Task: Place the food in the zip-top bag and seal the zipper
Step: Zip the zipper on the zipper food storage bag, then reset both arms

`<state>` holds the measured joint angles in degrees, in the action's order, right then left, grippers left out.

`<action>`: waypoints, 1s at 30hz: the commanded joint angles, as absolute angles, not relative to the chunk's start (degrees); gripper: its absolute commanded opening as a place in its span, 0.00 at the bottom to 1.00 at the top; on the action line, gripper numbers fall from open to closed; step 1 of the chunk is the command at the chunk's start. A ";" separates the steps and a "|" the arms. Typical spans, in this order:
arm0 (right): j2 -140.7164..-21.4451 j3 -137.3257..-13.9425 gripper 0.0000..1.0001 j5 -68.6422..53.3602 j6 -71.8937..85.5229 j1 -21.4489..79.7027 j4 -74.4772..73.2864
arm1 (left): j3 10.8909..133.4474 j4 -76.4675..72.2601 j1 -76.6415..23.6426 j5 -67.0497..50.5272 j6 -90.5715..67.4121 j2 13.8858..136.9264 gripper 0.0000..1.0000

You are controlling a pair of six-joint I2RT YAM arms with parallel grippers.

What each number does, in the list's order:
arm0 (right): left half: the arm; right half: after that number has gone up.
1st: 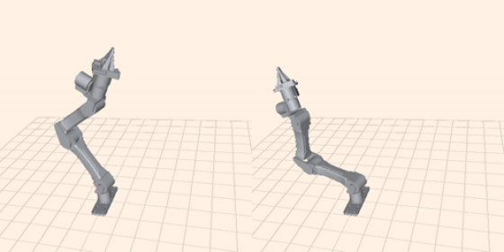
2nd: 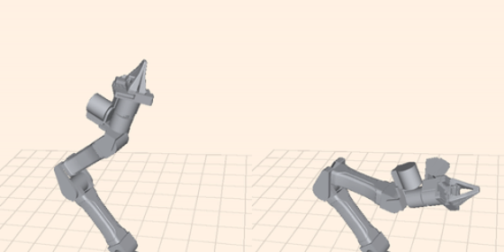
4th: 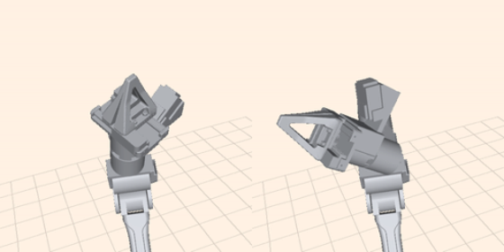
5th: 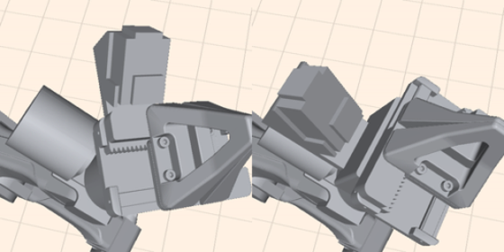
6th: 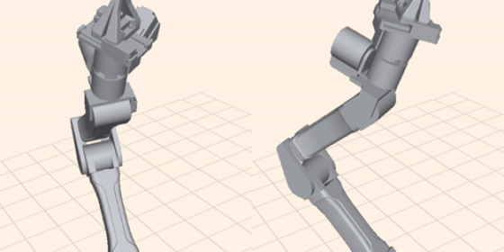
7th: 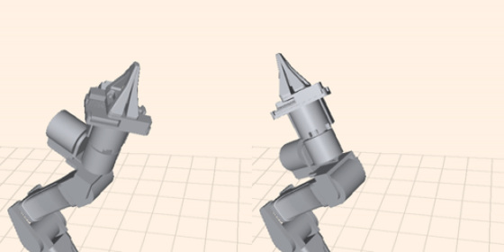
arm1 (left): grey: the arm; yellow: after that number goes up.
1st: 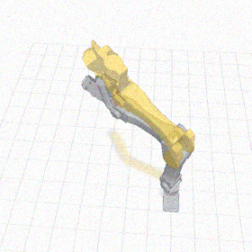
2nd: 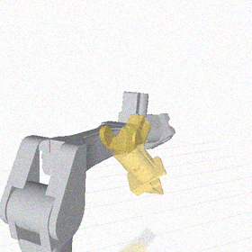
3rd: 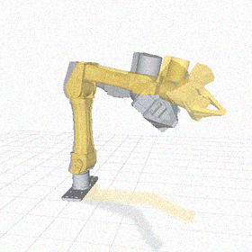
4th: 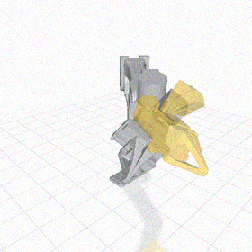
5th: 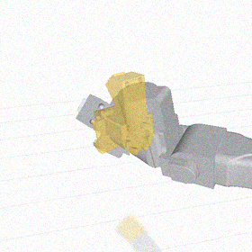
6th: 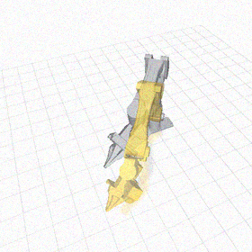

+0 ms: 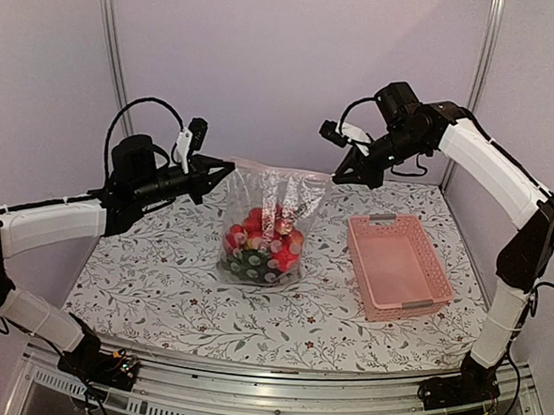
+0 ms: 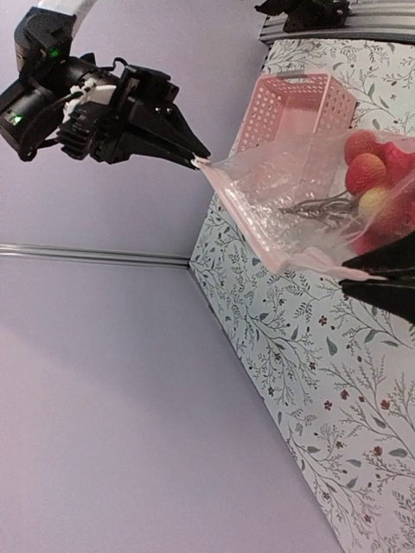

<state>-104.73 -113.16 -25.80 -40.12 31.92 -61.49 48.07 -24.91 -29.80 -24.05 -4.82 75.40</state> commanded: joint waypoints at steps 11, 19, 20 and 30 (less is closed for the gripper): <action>-103.83 -108.16 0.03 -29.39 -44.61 31.69 -54.91 | 49.43 -32.74 -25.25 -42.49 -6.29 84.05 0.06; -92.95 -83.47 0.30 -31.78 -46.18 36.17 -54.66 | 32.65 -20.47 -35.56 -25.63 -3.35 65.55 0.49; -92.06 -82.44 0.33 -32.56 -45.87 36.13 -55.42 | 32.24 -17.54 -36.24 -23.62 -2.87 61.99 0.52; -77.46 -77.38 0.70 -27.60 -32.11 25.68 -40.07 | 41.64 -0.58 -36.27 13.41 -0.91 52.55 0.79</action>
<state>-80.53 -77.56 -30.46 -41.63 32.77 -50.92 35.31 -10.55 -36.58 -8.01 -2.02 48.82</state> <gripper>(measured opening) 0.605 0.761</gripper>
